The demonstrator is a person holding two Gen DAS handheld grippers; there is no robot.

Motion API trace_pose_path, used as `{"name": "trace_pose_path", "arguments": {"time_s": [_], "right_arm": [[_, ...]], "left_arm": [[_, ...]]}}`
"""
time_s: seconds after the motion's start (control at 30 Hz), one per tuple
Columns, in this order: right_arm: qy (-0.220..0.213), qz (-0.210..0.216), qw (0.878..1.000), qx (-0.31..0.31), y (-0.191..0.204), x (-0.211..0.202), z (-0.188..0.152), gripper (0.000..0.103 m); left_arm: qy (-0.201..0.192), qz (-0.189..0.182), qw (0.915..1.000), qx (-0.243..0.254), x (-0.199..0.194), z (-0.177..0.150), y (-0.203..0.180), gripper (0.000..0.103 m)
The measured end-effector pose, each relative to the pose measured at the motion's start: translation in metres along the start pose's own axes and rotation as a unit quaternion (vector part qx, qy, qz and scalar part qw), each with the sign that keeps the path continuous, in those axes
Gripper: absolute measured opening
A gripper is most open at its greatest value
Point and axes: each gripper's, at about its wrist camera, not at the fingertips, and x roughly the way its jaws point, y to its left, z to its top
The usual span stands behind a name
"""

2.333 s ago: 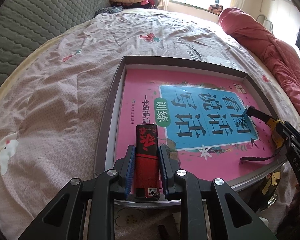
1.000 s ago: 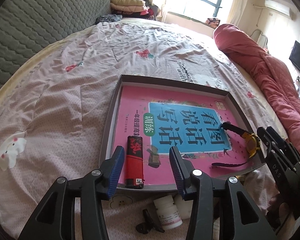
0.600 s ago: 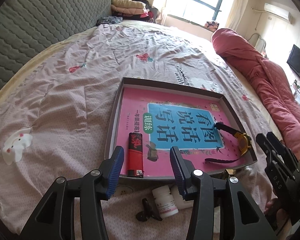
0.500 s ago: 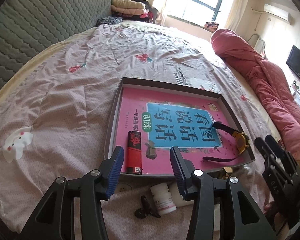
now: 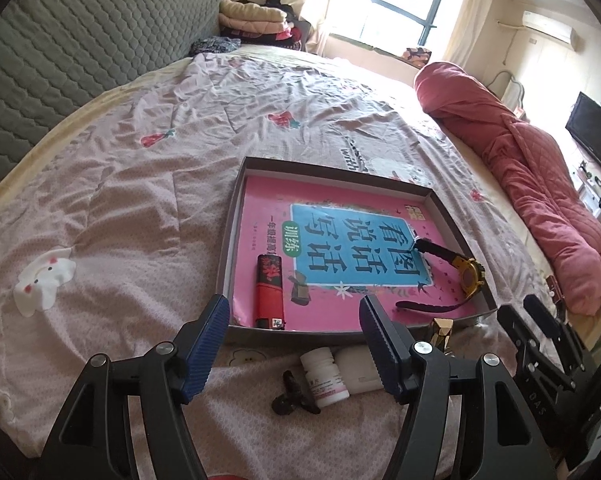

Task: Organize rigid objects
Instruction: 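Withdraw both grippers from the box back toward the remaining items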

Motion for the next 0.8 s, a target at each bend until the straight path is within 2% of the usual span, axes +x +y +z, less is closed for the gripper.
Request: {"name": "trace_pose_path", "arguments": {"time_s": [0.57,0.8], "right_arm": [[0.008,0.012,1.000,-0.006,0.014,-0.021,-0.012,0.054],[0.014,0.019,0.999,-0.031,0.025,-0.033,-0.020,0.054]], "left_arm": [[-0.006,-0.005,0.9999,0.008,-0.020,-0.011,0.008,0.069],[0.002,0.001,0.9998,0.021,-0.023,-0.024,0.014,0.069]]}}
